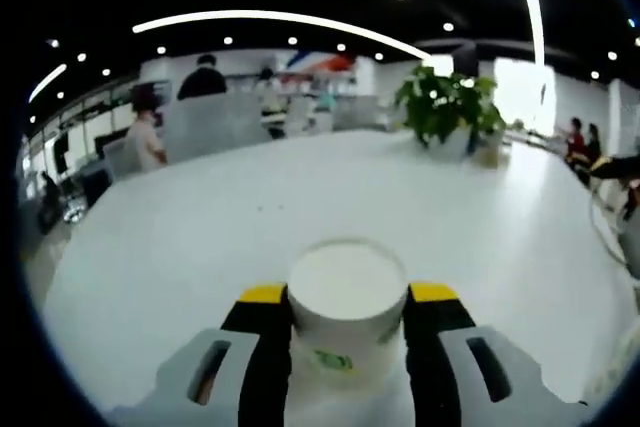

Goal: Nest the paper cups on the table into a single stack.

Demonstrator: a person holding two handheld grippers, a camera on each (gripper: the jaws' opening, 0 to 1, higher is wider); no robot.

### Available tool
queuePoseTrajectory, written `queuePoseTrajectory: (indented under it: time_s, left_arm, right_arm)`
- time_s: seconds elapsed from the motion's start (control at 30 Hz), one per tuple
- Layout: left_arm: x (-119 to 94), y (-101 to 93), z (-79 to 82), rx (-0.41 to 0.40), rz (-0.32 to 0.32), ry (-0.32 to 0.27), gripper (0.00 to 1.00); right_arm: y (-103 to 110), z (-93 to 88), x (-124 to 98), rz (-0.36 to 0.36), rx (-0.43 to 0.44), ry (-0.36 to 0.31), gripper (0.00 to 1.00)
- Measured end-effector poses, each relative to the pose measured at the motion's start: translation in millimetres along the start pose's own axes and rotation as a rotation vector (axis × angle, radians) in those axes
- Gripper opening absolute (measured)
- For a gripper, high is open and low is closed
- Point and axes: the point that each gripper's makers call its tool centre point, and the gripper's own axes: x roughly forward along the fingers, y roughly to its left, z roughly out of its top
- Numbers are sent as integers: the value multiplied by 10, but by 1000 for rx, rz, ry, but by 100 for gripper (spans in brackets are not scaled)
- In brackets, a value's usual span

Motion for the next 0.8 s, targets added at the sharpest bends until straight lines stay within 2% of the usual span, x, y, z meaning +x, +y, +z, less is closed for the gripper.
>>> queuePoseTrajectory:
  time_s: [0.4,0.7,0.8]
  left_arm:
    - [4,-18,-11,31,-28,21,40]
    - [-7,69,111,51,-23,23,40]
    - [-30,116,179,25,-17,13,40]
  right_arm:
    - [-1,15,4,2,-6,-1,100]
    - [5,1,19,8,-9,5,100]
    - [6,7,19,6,-9,3,100]
